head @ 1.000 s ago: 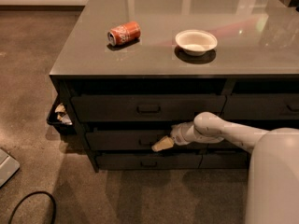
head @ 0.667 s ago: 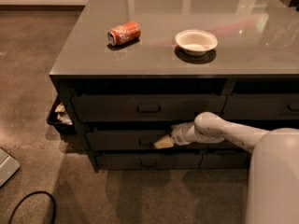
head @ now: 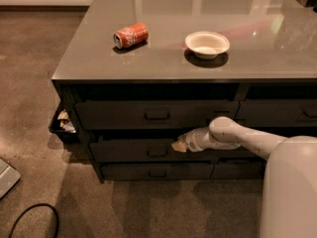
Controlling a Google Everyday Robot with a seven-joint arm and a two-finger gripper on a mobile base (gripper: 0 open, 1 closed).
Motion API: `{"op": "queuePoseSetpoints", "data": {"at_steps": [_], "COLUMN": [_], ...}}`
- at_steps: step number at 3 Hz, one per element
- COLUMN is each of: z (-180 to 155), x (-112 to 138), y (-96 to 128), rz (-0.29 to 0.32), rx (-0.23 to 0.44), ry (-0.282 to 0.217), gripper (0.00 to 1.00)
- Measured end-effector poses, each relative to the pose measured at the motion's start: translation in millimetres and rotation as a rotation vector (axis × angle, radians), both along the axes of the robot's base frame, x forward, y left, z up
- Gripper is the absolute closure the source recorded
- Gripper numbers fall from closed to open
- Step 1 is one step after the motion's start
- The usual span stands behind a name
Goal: Open middle drawer
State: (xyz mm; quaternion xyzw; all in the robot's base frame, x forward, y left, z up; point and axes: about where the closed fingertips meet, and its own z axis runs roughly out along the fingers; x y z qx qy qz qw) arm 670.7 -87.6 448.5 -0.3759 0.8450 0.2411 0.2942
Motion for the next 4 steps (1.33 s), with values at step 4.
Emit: {"op": "queuePoseSetpoints", "data": {"at_steps": [4], "z": [3.2], "x": [-65.9], "y": [-20.2], "rz": [-0.020], "rx": [0.016], "ry": [-0.002], "gripper": [0.42]}}
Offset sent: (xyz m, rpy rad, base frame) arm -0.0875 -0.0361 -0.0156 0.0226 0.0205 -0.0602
